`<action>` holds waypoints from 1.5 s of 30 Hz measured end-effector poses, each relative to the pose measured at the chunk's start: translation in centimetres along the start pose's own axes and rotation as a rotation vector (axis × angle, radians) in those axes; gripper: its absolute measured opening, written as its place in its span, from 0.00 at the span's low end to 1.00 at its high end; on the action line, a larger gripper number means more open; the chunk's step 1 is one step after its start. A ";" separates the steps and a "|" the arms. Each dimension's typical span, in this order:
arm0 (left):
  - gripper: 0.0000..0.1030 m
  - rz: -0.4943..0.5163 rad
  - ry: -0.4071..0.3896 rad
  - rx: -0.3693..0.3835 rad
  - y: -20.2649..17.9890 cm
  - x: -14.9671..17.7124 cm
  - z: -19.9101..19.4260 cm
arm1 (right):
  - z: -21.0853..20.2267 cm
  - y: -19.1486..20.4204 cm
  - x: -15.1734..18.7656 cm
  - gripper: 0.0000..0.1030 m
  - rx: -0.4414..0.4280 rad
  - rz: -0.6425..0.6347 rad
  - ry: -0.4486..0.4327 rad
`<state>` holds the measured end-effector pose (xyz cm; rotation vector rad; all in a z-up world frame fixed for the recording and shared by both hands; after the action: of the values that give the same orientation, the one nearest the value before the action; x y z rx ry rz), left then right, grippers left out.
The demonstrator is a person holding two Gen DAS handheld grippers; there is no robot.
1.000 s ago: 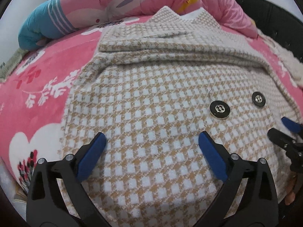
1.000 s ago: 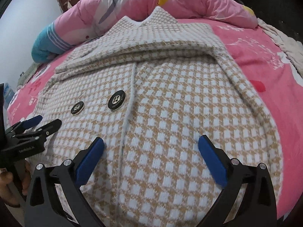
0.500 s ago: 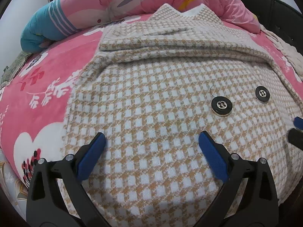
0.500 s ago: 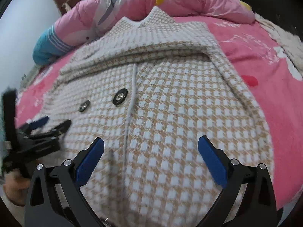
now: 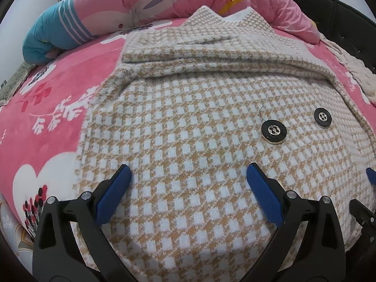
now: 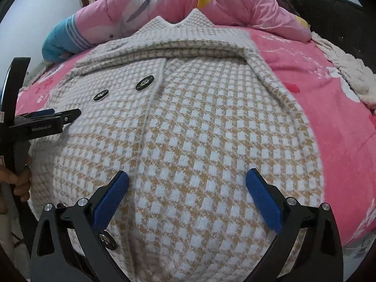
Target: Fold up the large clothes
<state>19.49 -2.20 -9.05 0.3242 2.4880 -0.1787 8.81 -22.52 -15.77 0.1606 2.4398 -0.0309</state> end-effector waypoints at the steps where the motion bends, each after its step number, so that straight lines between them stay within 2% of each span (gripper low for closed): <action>1: 0.93 -0.001 0.000 0.004 0.1 -0.1 0.0 | -0.2 0.0 0.2 0.94 0.000 0.000 -0.002; 5: 0.92 0.004 -0.005 -0.002 -0.1 -0.2 0.0 | -0.6 -0.2 0.7 0.94 0.004 0.003 -0.004; 8: 0.92 0.002 -0.019 0.004 0.1 -0.4 -0.6 | 0.3 0.1 -0.2 0.94 0.004 -0.001 0.008; 12: 0.92 -0.001 -0.075 0.054 -0.3 0.3 -3.0 | 0.9 0.5 -0.7 0.94 -0.006 -0.002 0.018; 16: 0.92 0.032 -0.127 0.089 -1.0 2.4 -6.1 | 0.8 0.4 -0.7 0.94 -0.005 -0.001 0.015; 21: 0.92 0.072 -0.142 0.088 -1.4 6.6 -8.8 | 0.9 0.2 -0.6 0.94 -0.006 -0.002 0.009; 25: 0.92 0.084 -0.156 0.076 -0.3 9.0 -10.1 | 0.9 0.2 -0.6 0.94 -0.006 -0.004 0.008; 35: 0.92 0.014 -0.073 0.125 2.5 14.0 -9.1 | 0.9 0.3 -0.4 0.94 -0.011 -0.015 0.009; 40: 0.76 -0.029 -0.055 0.171 3.4 15.1 -8.5 | 1.0 0.2 -0.6 0.94 -0.011 -0.021 0.024; 45: 0.66 -0.094 -0.051 0.189 5.1 15.1 -7.8 | 1.0 0.2 -0.7 0.94 -0.009 -0.024 0.026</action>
<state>4.69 7.12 -12.08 0.2774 2.4416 -0.4570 9.99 -22.46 -16.09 0.1290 2.4676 -0.0287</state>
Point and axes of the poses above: each gripper's, at about its wrist camera, not at the fingertips, and z roughly the way its jaws point, y to its left, x to its underside, the point moved 4 cm from there along z, roughly the way its jaws point, and after that the axes turned 6 degrees about x, right-handed, at the moved point
